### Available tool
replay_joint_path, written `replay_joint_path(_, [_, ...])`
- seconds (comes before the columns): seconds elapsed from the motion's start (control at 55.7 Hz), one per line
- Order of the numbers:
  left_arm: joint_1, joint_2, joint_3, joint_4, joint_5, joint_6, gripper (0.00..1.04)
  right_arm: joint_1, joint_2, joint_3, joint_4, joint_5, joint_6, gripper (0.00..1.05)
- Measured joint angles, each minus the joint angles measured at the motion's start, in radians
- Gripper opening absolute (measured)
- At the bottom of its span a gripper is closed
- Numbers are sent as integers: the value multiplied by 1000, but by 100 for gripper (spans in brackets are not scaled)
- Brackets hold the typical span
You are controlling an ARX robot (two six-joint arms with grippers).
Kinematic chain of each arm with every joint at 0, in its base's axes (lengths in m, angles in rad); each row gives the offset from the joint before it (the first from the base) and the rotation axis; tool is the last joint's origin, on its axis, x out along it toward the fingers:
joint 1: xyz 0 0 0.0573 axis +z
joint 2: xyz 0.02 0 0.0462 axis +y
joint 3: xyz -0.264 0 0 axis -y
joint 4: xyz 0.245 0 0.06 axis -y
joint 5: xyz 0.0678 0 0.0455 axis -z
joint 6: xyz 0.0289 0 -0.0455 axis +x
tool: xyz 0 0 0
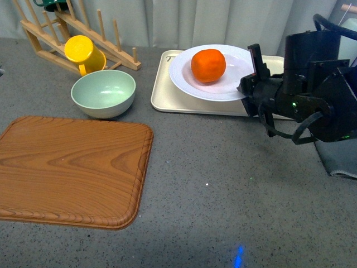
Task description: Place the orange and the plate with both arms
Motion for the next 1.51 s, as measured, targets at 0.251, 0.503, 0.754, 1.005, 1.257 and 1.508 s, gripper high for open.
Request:
replay_joint_path(0.251, [0,0,0,0,0,0,98,36,40,143,-162,27,8,4])
replay_joint_path(0.503, [0,0,0,0,0,0,98,37,42,167,-224,42,-32,34])
replay_joint_path(0.754, [0,0,0,0,0,0,98,13,-62,35,-194,72,-167,73])
replay_joint_path(1.005, [0,0,0,0,0,0,98,10,-472,-323,42,325,-806,95])
replay_joint_path(1.257, [0,0,0,0,0,0,98,-56,-862,-835,352,381,-1527,96])
replay_joint_path(1.508, [0,0,0,0,0,0,98,-136,-1190,-1095,68,276,-1490,96])
